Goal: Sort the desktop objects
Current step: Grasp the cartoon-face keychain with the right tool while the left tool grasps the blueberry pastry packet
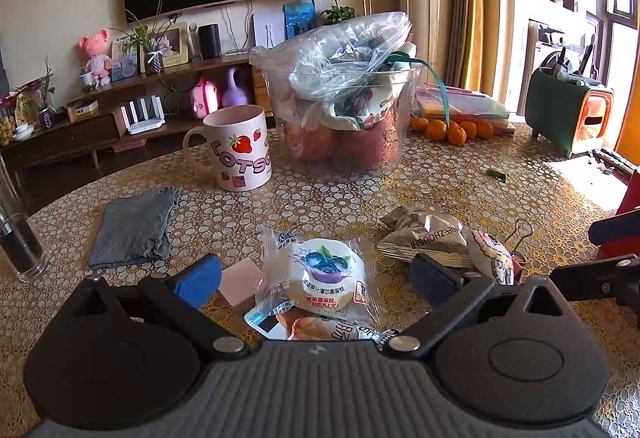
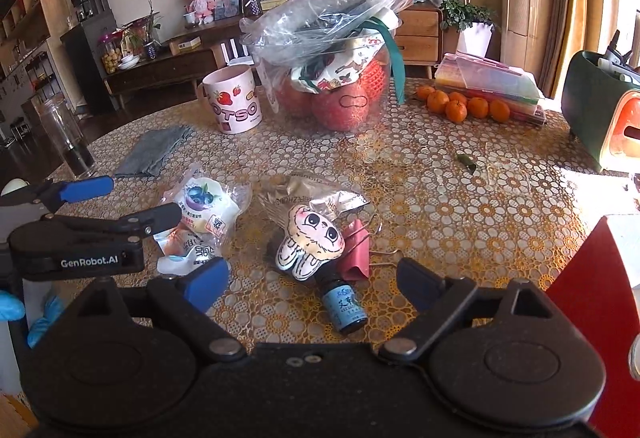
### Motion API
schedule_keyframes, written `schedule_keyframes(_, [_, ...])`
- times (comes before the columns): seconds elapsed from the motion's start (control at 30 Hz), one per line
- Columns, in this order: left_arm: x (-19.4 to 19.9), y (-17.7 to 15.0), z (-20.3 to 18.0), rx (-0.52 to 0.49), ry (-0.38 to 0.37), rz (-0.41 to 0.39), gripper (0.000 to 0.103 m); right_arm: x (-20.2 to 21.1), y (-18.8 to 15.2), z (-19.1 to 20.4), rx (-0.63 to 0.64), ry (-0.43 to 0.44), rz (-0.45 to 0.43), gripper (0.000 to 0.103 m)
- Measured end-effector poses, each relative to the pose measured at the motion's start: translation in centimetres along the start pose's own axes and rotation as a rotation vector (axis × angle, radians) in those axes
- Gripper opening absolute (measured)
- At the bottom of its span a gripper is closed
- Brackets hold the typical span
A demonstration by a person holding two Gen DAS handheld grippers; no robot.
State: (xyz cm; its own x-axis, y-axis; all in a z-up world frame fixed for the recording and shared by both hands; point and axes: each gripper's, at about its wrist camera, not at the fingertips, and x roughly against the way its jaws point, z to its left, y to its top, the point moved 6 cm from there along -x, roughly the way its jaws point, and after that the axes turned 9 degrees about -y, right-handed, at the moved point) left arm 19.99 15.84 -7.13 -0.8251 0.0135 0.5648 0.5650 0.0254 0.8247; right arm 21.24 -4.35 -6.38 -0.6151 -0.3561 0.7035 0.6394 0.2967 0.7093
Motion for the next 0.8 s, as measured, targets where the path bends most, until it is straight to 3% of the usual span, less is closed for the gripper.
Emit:
schedule_keyframes(0.37, [-4.8, -0.1, 0.8, 0.005, -0.004, 0.075, 0.101, -3.5, 0.8, 1.8, 0.073, -0.014, 0.001, 0.083])
schedule_keyframes(0.8, [-7.0, -0.8, 0.3, -0.020, -0.005, 0.112, 0.101, -6.2, 0.5, 3.2, 0.155, -0.085, 0.005, 0.061])
